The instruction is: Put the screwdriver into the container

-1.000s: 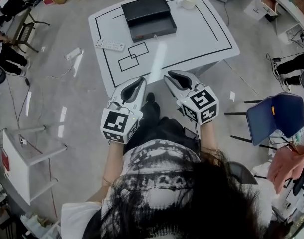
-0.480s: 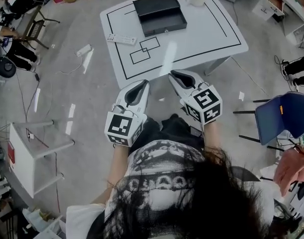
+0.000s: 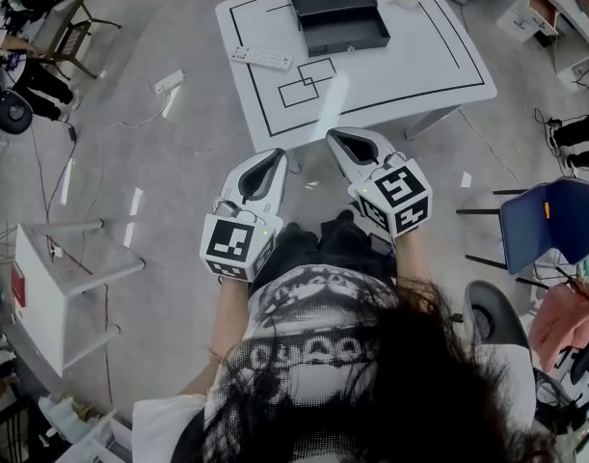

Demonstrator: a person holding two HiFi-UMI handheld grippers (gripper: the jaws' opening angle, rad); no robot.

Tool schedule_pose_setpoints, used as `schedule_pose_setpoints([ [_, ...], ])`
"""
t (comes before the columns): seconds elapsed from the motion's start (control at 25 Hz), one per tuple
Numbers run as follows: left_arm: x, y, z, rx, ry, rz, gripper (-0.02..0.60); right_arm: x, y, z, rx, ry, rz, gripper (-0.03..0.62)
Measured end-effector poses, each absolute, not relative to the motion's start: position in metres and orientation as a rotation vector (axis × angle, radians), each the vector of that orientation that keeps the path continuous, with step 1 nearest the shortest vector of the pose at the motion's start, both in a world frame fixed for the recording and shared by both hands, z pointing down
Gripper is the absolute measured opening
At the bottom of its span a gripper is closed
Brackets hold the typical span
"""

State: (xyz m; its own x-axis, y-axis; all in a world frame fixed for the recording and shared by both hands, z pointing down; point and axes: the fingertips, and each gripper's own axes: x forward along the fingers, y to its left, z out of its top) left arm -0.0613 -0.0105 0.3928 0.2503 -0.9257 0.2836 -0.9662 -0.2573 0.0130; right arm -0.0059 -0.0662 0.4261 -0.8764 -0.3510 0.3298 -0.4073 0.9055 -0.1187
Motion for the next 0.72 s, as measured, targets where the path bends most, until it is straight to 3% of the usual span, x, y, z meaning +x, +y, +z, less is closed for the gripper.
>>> schedule_pose_setpoints([
  [0.72,-0.108,0.038,0.408,2.391,-1.731,0.272,0.000,-0.061,-0.009,0.438,0.566,-2.731,0.219,-0.003],
])
